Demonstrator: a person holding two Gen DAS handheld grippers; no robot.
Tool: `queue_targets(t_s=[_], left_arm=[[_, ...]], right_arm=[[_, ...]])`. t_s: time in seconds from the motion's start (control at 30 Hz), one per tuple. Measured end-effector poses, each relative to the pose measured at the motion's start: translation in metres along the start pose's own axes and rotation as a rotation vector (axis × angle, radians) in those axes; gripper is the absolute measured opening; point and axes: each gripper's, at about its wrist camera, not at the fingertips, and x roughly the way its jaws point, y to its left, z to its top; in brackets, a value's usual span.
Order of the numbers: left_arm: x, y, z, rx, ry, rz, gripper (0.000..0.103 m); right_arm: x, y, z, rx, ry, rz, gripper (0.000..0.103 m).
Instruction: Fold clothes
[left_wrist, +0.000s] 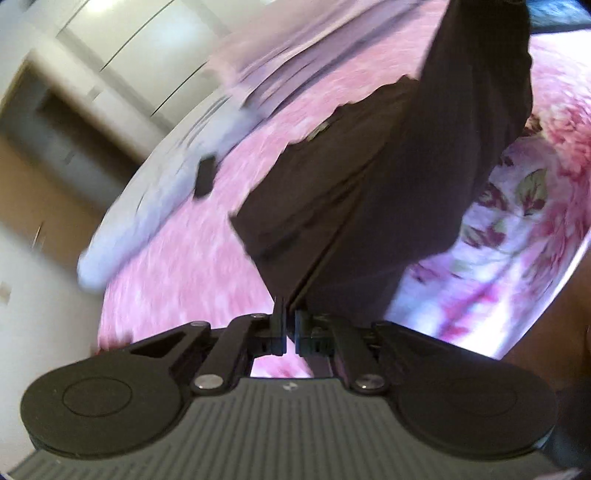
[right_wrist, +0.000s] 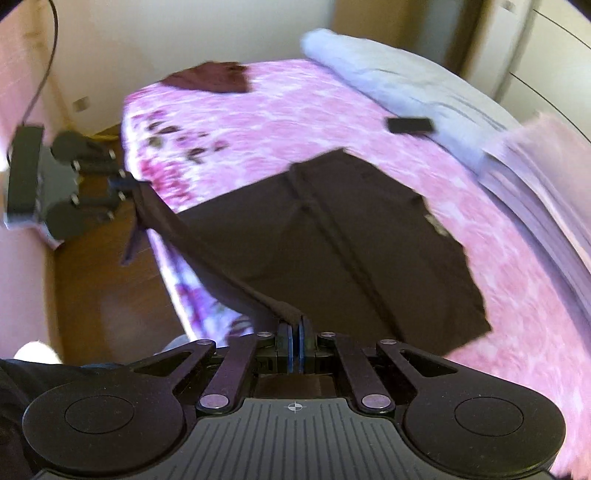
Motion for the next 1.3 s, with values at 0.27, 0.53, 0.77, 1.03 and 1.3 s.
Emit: queue_targets(t_s=[0.27, 0.53, 0.77, 1.03, 1.3], left_arm=[[0.108, 0.119, 0.080, 0.281, -0.131, -0.260, 0.003], [0.260, 0.153, 0.157, 0.357, -0.059, -0.408, 0.007], [0.365, 0.171, 0.174, 0.074, 0.102, -0.488, 0.036], [0.357, 0.162, 0.118, 0.123, 0.066, -0.489, 0.052], [0.351, 0.121, 0.057, 0.380, 0.031, -0.477, 0.040]], right_arm=[[0.011, -0.061, 0.038, 0.180, -0.002, -0.186, 0.001], [0.083, -0.169, 0.047, 0.248, -0.015, -0.245, 0.001], [0.199, -0.272, 0.026, 0.335, 0.071, -0.199, 0.002], [0.216, -0.292, 0.007, 0.509, 0.053, -0.223, 0.049], [0.202, -0.255, -0.032, 0.721, 0.061, -0.277, 0.061]])
